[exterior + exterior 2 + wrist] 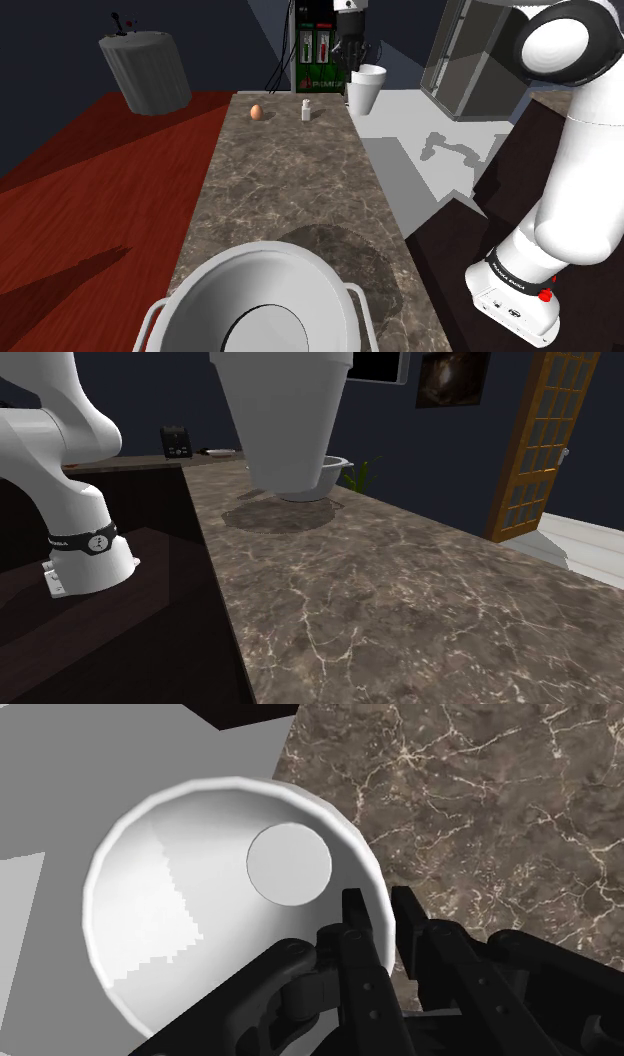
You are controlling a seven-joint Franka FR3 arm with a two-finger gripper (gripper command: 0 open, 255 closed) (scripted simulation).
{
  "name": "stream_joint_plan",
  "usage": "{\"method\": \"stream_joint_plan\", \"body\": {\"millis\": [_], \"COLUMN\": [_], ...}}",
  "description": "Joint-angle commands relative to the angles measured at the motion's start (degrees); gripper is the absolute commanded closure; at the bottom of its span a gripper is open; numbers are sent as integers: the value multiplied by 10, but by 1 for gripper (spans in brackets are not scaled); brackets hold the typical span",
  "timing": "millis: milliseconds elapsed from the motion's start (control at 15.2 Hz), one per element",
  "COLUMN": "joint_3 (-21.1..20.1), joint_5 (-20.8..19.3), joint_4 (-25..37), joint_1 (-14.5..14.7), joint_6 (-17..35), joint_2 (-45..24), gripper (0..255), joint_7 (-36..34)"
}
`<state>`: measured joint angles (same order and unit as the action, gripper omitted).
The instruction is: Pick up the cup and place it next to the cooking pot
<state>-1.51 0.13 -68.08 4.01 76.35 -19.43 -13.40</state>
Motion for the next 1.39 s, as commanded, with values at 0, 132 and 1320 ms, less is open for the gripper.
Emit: {"method": "stream_joint_plan", "body": {"millis": [0, 132, 1320], "joint_3": [-3, -9, -95], "joint_5": [1, 4, 72], "joint_4": [-28, -95, -442], "joint_1": [5, 14, 96], "joint_6": [5, 25, 85], "joint_2": [23, 70, 368], "gripper": [255, 255, 255], "joint_7": [-8, -23, -183]}}
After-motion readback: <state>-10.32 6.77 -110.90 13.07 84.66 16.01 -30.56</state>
